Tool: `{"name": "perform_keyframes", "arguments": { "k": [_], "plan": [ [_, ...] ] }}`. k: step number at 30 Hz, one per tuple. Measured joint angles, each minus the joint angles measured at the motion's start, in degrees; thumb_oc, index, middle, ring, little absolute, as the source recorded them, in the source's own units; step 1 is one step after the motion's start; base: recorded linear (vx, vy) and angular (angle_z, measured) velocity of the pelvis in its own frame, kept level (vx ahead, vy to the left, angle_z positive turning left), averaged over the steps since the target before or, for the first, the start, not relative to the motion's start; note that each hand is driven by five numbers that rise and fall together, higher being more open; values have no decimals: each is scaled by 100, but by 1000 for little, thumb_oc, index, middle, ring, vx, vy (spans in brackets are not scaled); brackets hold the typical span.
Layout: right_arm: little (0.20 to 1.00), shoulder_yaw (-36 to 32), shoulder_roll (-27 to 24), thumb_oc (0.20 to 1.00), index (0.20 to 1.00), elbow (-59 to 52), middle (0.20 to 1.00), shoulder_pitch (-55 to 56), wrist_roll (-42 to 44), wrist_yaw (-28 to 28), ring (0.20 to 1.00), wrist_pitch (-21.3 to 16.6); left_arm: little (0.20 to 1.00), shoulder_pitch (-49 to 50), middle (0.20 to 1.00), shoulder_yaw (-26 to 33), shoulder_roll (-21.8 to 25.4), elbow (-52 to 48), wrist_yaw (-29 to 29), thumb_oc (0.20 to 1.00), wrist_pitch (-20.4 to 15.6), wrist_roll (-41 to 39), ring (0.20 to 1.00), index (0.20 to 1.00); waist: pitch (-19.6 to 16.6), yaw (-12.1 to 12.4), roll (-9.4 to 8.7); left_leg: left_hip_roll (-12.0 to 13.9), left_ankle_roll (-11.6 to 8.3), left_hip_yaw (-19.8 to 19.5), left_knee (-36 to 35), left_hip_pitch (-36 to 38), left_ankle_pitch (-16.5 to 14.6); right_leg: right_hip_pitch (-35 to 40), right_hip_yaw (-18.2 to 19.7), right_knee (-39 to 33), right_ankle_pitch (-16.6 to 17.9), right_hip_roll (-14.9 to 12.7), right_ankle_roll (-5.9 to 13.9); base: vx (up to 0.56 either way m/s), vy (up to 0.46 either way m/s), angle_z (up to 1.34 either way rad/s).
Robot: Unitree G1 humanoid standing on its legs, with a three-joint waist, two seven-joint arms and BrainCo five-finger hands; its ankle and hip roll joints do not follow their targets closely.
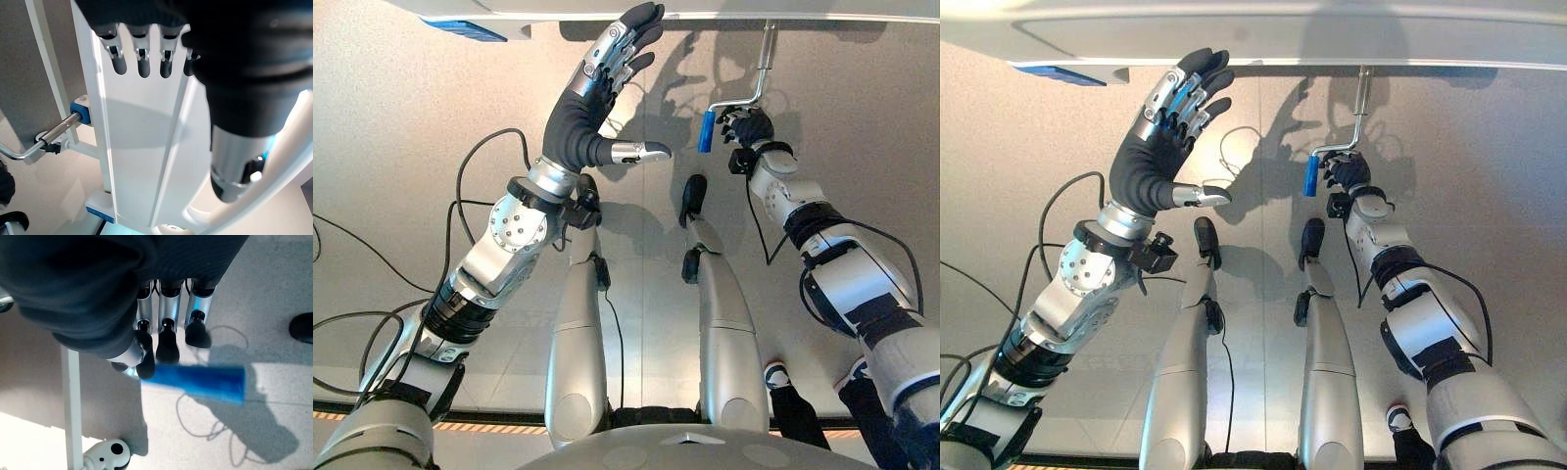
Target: Raise the hospital bed
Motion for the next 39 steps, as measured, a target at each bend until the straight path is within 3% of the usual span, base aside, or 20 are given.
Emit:
{"name": "perform_keyframes", "arguments": {
  "k": [8,11,12,14,15,33,39],
  "plan": [
    [200,-1,-275,200,200,-1981,200,682,506,66,200,-231,1000,30,1000,11,162,-6,7,1000,-1,2,1000,1000,0,-116,0,-5,1,41,0,-23,0,-77,51,41,0,5,0,0,0,0],
    [200,-53,-380,200,200,-2202,200,741,607,134,200,-357,1000,20,1000,-13,264,-9,-9,1000,-5,4,1000,1000,-1,-149,-2,-4,2,79,3,-5,-1,-90,75,58,0,10,0,-7,-8,-4],
    [376,-50,-472,376,376,-2212,376,785,609,148,376,-366,1000,19,1000,-28,294,-9,-10,1000,-5,4,1000,1000,-1,-155,-5,3,2,111,3,11,-1,-96,114,67,1,24,0,-17,-20,-7],
    [843,-101,-523,843,843,-2192,843,832,614,171,843,-370,1000,37,1000,-58,308,-9,-16,1000,-5,3,1000,1000,-1,-157,-6,8,2,151,-1,42,-1,-97,154,76,4,33,-1,-14,-13,-8],
    [1000,-123,-522,1000,1000,-2182,1000,863,629,170,1000,-371,1000,32,1000,-82,309,-9,-21,1000,-5,3,1000,1000,-1,-157,-7,13,2,171,-2,54,-2,-97,162,76,12,40,-4,-16,-5,-7],
    [1000,1,-159,1000,1000,-1952,1000,1089,712,328,1000,-346,1000,259,1000,-86,281,-117,-122,1000,1,5,1000,1000,-7,-136,-31,45,-10,186,11,141,7,-11,179,53,64,79,-22,-3,-5,-1],
    [1000,-152,-30,1000,1000,-1699,1000,1033,700,89,1000,-347,1000,279,1000,25,206,-117,-111,1000,2,5,1000,1000,-7,-139,-31,40,-9,170,-6,93,7,-33,156,22,64,72,-21,0,0,0]
  ]
}}
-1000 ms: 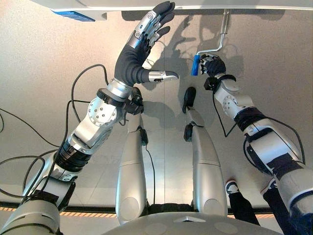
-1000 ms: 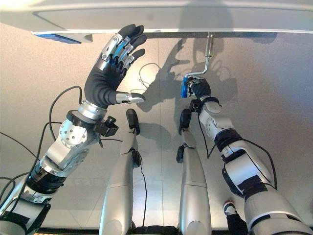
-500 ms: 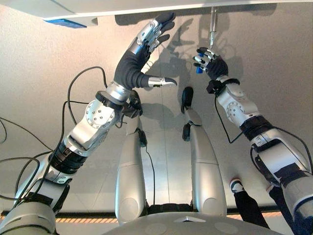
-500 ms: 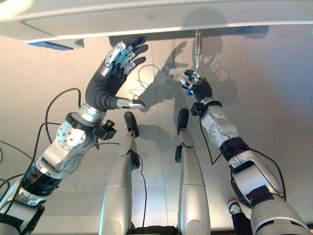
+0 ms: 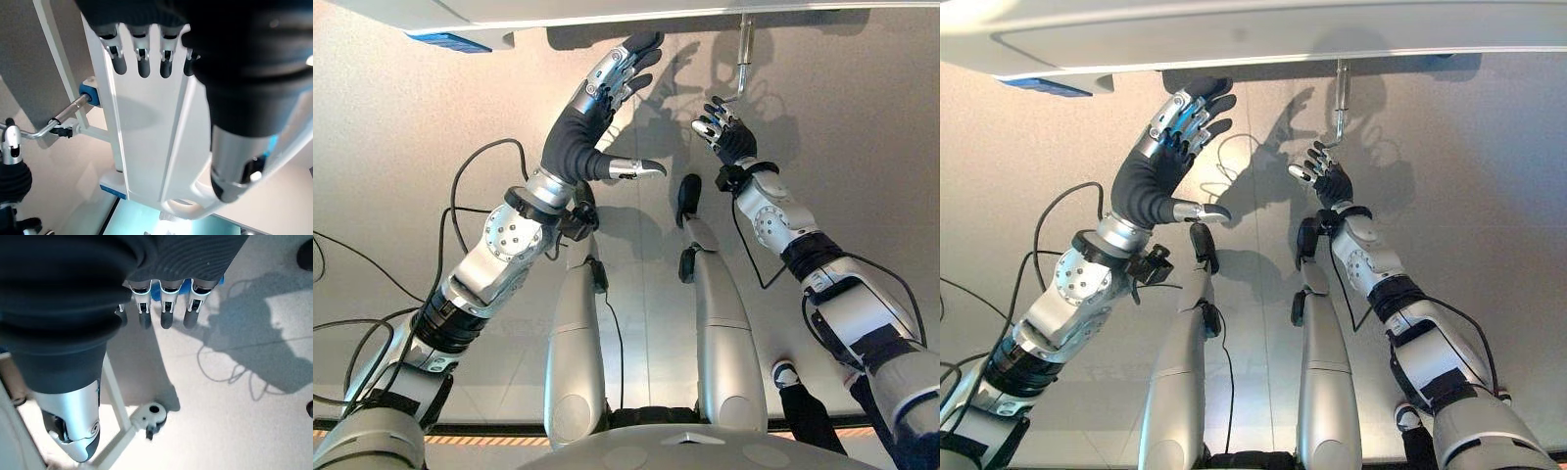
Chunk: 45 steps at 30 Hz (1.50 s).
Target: Raise the hospital bed
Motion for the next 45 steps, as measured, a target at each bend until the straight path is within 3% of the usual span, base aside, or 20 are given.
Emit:
{"name": "perform_keyframes", "arguments": {
  "k": [13,32,36,45],
  "plan": [
    [1000,-639,501,1000,1000,592,1000,-70,-950,-965,1000,-66,1000,3,1000,93,-162,1,275,1000,6,0,1000,1000,0,5,0,-2,4,-5,7,-20,4,-15,-6,4,2,-10,0,0,0,0],
    [1000,-862,500,1000,1000,1024,1000,-76,-1562,-1430,1000,-72,1000,2,1000,89,-166,0,453,1000,5,6,1000,1000,1,24,3,-8,5,-2,4,-18,4,-17,-2,-3,2,-14,0,0,0,0],
    [1000,-811,498,1000,1000,1330,1000,-173,-1561,-1367,1000,-66,1000,-5,1000,75,-165,0,453,1000,5,4,1000,1000,1,35,3,-7,4,-2,4,-18,4,-17,-1,-3,3,-23,0,0,0,0],
    [1000,-403,450,1000,1000,2279,1000,-757,-1298,-677,1000,113,1000,-39,1000,-135,-145,-4,362,1000,0,-1,1000,1000,2,191,6,-10,4,-11,7,-37,5,-28,-11,-3,3,-23,0,0,0,0]
  ]
}}
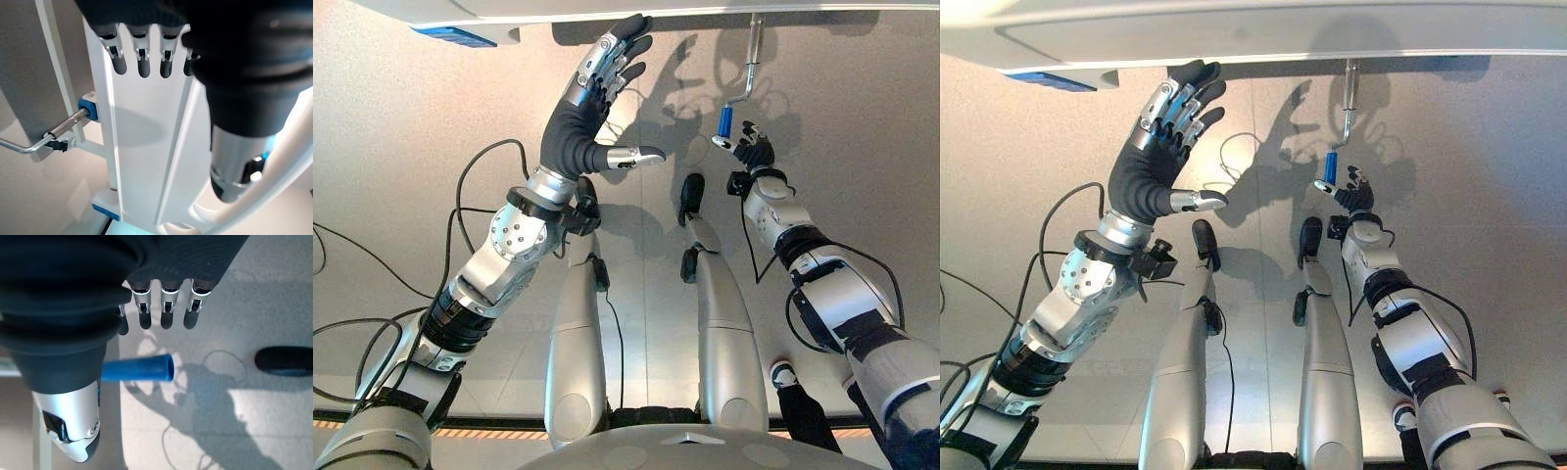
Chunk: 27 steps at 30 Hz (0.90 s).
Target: Raise the hospital bed
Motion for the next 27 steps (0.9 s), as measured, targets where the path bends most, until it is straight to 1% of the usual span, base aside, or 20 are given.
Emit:
{"name": "perform_keyframes", "arguments": {
  "k": [2,4,16,19,27],
  "plan": [
    [1000,13,6,1000,1000,139,1000,-97,87,89,1000,12,1000,-8,1000,-2,0,0,-18,1000,-1,-2,1000,1000,0,16,0,-1,0,-4,3,-3,0,-1,-4,0,0,-8,0,0,0,0],
    [1000,28,20,1000,1000,307,1000,-255,137,149,1000,24,1000,-28,1000,-4,-3,-1,-36,1000,-4,-9,1000,1000,1,112,4,-1,0,-5,7,-2,0,-1,-4,1,0,-10,0,0,0,0],
    [1000,115,2,1000,1000,686,1000,-479,191,363,1000,175,1000,-29,1000,-7,2,-1,-93,1000,-10,-55,1000,1000,3,187,12,-28,19,-28,26,-3,21,4,-17,40,2,-43,6,0,0,0],
    [1000,113,-39,1000,1000,691,1000,-498,196,382,1000,189,1000,-26,1000,-4,3,-1,-140,1000,-11,-55,1000,1000,5,277,19,-27,19,-29,26,-4,22,3,-17,39,2,-43,5,0,0,0],
    [1000,109,-48,1000,1000,863,1000,-776,200,479,1000,219,1000,-33,1000,-13,4,-1,-163,1000,-16,-56,1000,1000,6,300,25,-41,27,-43,26,-5,32,7,-30,47,3,-57,8,0,0,0]
  ]
}}
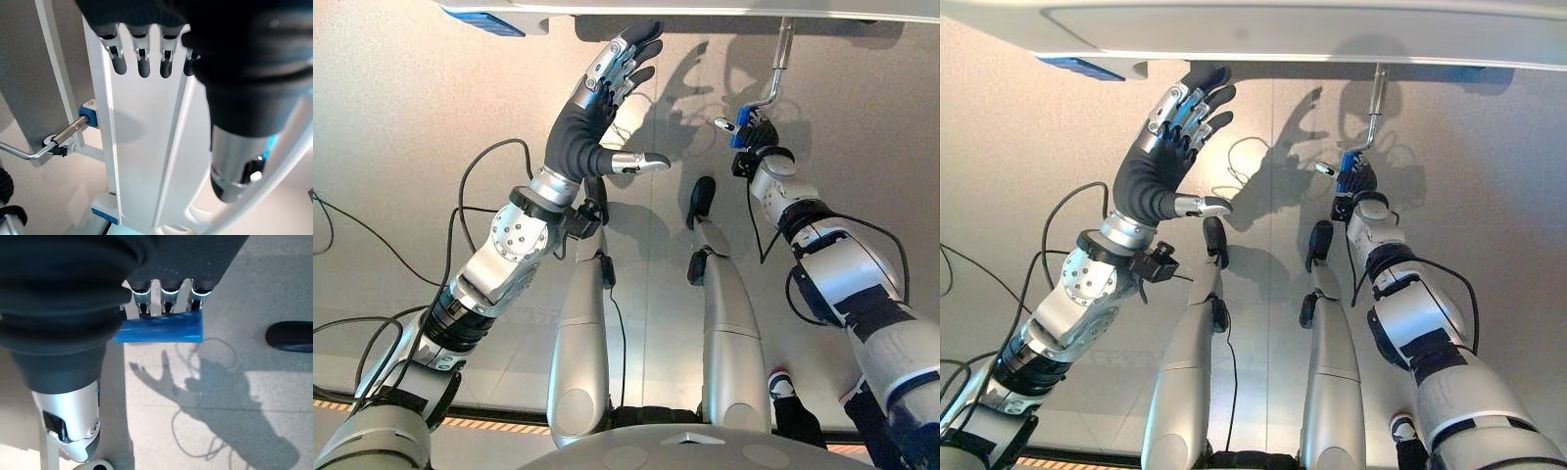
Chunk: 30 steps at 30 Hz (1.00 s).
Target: Raise the hospital bed
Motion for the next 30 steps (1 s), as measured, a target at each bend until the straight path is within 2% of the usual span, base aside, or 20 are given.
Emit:
{"name": "perform_keyframes", "arguments": {
  "k": [8,9,10,11,12,13,14,15,30],
  "plan": [
    [1000,4,-3,1000,1000,-20,1000,6,49,122,1000,12,1000,6,1000,1,0,0,-58,1000,0,0,1000,1000,-3,13,21,1,0,-3,0,-1,1,0,-3,3,0,0,0,0,0,0],
    [909,4,-4,909,909,-20,909,6,53,122,909,12,1000,5,1000,1,0,0,-58,1000,0,0,1000,1000,-3,16,21,1,-1,-4,0,-1,1,-1,-3,3,0,0,0,0,0,0],
    [589,9,-4,589,589,-26,589,6,55,124,589,12,1000,4,1000,1,0,0,-58,1000,0,0,1000,1000,-3,21,22,1,-1,-4,0,-2,1,-1,-3,3,-1,1,0,0,0,0],
    [470,9,-6,470,470,-26,470,6,55,122,470,12,1000,4,1000,1,0,0,-58,1000,0,0,1000,1000,-3,25,22,1,-1,-6,0,-4,2,-1,-5,3,-1,1,0,0,0,0],
    [467,9,-6,467,467,-26,467,6,57,125,467,12,1000,5,1000,1,0,0,-58,1000,0,0,1000,1000,-3,27,23,1,-1,-7,0,-5,2,-2,-6,2,-1,1,0,0,0,0],
    [404,9,-6,404,404,-26,404,7,61,124,404,12,1000,3,1000,1,0,0,-59,1000,0,0,1000,1000,-2,36,24,1,-1,-7,0,-6,2,-3,-6,2,-1,1,0,0,0,0],
    [329,13,-10,329,329,-26,329,8,80,126,329,12,1000,2,1000,1,-1,0,-59,1000,0,0,1000,1000,-1,45,27,1,-1,-7,0,-6,2,-3,-7,2,-1,1,0,0,0,0],
    [200,13,-23,200,200,-24,200,12,106,126,200,12,1000,0,1000,1,-1,0,-59,1000,0,0,1000,1000,0,76,41,1,-1,-7,0,-9,2,-6,-7,2,-1,0,0,0,0,0],
    [200,6,91,200,200,-248,200,16,432,230,200,10,1000,6,1000,1,-1,0,-73,1000,-1,0,1000,1000,-1,127,51,-18,5,-44,1,-63,7,-42,-40,7,-7,-15,7,0,0,0]
  ]
}}
